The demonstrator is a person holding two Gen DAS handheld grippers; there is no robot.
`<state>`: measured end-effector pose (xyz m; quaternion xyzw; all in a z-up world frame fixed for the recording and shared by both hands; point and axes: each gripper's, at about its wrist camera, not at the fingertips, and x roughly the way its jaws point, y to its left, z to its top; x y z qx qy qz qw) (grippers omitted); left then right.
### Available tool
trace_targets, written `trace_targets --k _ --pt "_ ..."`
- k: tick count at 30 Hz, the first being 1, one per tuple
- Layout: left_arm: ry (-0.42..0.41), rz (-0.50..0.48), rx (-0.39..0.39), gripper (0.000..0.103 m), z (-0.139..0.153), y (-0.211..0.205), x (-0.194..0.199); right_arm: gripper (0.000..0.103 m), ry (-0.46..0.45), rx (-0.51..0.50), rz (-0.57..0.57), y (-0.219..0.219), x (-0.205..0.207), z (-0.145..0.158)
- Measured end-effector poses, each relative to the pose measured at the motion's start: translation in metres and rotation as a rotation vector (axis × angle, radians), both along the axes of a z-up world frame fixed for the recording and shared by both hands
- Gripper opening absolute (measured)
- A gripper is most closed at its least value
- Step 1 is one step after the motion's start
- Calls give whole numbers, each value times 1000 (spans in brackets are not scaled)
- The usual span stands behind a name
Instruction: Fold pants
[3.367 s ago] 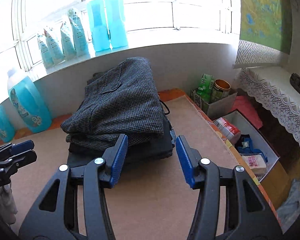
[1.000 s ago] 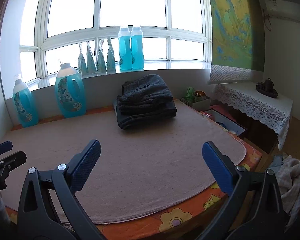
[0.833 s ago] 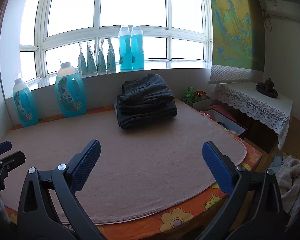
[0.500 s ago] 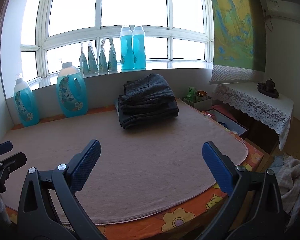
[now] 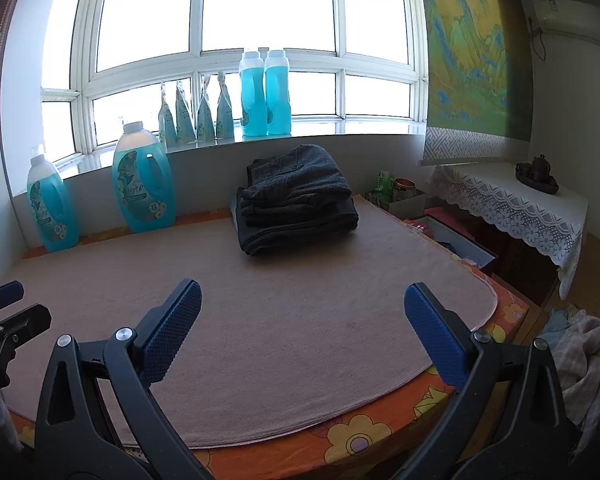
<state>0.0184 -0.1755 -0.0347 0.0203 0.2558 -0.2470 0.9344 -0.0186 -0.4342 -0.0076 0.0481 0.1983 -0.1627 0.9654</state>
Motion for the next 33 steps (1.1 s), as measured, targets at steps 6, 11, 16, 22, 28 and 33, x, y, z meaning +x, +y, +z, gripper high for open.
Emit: trace_targets --k 6,11,16,22,28,33 --pt "1 0 3 89 -1 0 0 103 2 -2 2 1 1 -1" --pt "2 5 6 89 -2 -1 1 103 5 -2 2 3 1 -4" --pt "6 14 6 89 -4 0 3 103 9 -4 7 5 2 -8" --pt "-4 19 11 89 -6 -1 2 103 12 -2 9 4 5 -10" --pt "6 11 -4 89 -6 1 3 103 15 -1 13 4 6 -14" --pt "23 17 -3 89 -9 3 7 103 19 0 13 3 7 -17"
